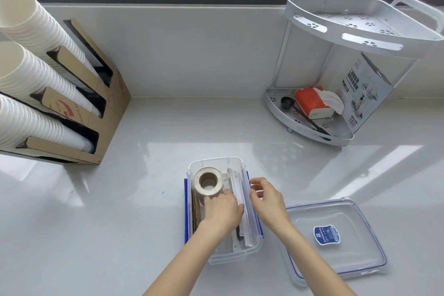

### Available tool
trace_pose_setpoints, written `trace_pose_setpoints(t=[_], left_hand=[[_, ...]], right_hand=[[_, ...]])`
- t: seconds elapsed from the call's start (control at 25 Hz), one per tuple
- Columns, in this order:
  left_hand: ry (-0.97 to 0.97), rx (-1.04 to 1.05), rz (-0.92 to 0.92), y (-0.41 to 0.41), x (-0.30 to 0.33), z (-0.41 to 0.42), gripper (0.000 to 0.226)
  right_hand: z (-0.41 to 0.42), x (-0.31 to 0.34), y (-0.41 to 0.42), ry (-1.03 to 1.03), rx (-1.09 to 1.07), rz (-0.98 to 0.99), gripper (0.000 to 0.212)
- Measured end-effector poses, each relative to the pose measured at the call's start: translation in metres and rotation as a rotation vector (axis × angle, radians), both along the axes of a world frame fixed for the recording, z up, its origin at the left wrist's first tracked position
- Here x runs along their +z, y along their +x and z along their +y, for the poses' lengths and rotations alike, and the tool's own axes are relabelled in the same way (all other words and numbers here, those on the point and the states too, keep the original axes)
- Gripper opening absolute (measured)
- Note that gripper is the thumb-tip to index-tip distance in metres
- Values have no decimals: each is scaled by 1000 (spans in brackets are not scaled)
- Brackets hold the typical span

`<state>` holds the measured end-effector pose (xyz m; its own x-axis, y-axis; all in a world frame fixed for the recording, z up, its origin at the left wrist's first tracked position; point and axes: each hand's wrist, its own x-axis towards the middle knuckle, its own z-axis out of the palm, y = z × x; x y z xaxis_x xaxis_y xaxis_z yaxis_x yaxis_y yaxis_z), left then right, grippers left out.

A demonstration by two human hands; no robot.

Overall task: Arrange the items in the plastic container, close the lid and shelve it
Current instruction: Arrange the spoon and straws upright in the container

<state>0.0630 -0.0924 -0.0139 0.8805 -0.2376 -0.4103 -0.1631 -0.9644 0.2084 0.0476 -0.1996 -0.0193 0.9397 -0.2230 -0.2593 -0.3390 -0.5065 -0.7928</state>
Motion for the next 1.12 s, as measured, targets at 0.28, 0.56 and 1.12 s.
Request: trace_pose_setpoints(t=[0.28, 0.56, 1.12], left_hand=[[-223, 194, 247, 15, -10, -13, 57], [-375, 339, 349, 24, -12, -16, 74], [-731, 518, 552, 22, -15, -15, 94]], right_hand=[[1, -5, 0, 5, -12, -20, 27], [3, -5, -1, 1, -14, -39, 26], [6, -7, -2, 7, -13, -54, 26]])
